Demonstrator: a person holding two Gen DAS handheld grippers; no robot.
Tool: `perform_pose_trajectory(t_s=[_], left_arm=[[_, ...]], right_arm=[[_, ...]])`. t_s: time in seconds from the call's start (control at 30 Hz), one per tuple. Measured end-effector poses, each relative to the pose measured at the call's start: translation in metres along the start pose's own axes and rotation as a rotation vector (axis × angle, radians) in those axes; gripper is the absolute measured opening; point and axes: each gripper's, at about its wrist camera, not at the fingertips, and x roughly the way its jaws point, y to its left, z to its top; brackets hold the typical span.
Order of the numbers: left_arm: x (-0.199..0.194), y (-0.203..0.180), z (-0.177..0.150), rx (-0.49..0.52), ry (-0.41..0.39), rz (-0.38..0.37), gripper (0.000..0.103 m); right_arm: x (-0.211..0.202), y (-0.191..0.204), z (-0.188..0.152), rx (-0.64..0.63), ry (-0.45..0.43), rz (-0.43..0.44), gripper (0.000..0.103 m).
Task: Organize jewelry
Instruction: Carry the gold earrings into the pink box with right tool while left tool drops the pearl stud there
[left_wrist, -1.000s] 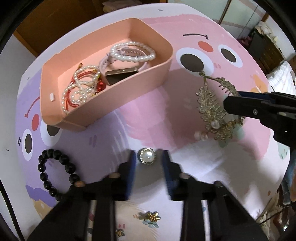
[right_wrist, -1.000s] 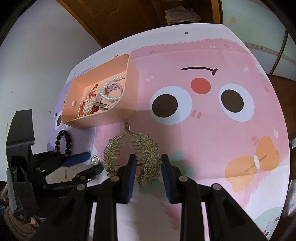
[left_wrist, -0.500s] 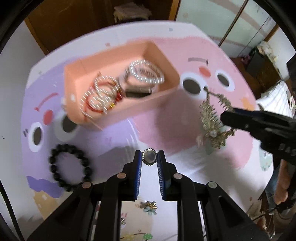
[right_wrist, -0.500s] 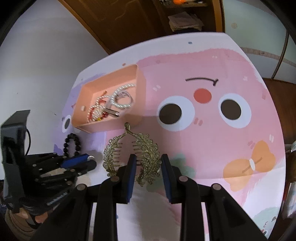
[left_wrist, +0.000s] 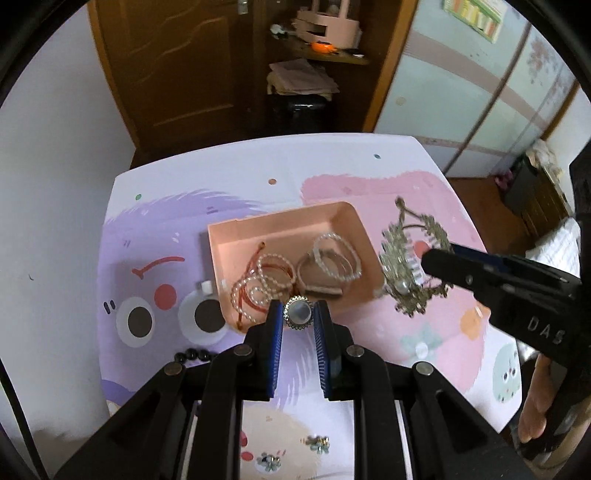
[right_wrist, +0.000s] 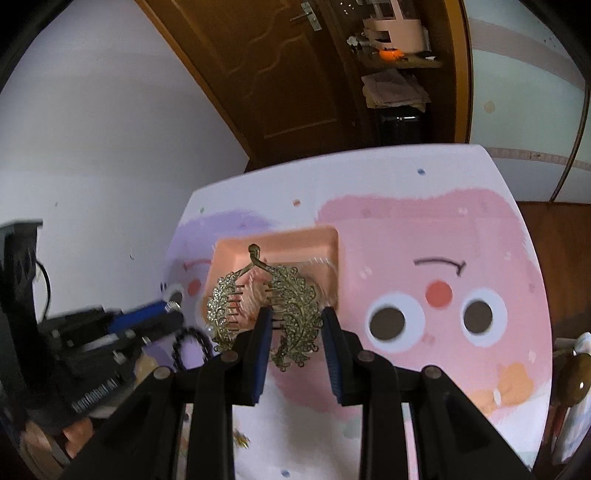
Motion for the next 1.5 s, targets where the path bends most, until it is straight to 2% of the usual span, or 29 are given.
perform_pose_trajectory(t_s=[0.17,0.3,0.5,0.77,0.9,1.07,1.33,1.4,1.47,1.5], left_arm=[[0.036,0.003,0.004,-0.055,0.028,0.014,0.015],[0.062,0.014,0.003,-0.103,0.043,0.014,0.015],[0.093,0.028,0.005,-0.149,0.072,0.015,0.015],[0.117,0.034,0.007,-0.168,0.103,0.014,0.015],[0.124,0.035,0.008,-0.163,0.103,0.02,0.015],[0.119,0.032,0.009,-0.146,0.085,0.03,0.03],[0.097,0.028,0.003,-0.144,0.066,0.01,0.032],[0.088,0.027,0.0,-0.145,0.058,0.008,0.037],[0.078,0.025,-0.002,-0.143,0.041,0.008,0.046],[0.072,0.025,-0.003,-0.139,0.029,0.012,0.047]], right_arm=[[0.027,0.008,0.027,0.034,0.015,0.001,0.027],[0.059,0.014,0.038,0.032,0.06,-0.03,0.027],[0.105,0.012,0.04,0.056,0.152,-0.058,0.027],[0.141,0.003,0.038,0.073,0.238,-0.109,0.027],[0.144,0.005,0.038,0.066,0.248,-0.102,0.028],[0.133,0.009,0.04,0.055,0.203,-0.081,0.029],[0.096,0.013,0.035,0.046,0.13,-0.065,0.031],[0.085,0.014,0.031,0.039,0.116,-0.067,0.031],[0.078,0.016,0.03,0.035,0.11,-0.059,0.031],[0.074,0.017,0.027,0.037,0.109,-0.052,0.031]])
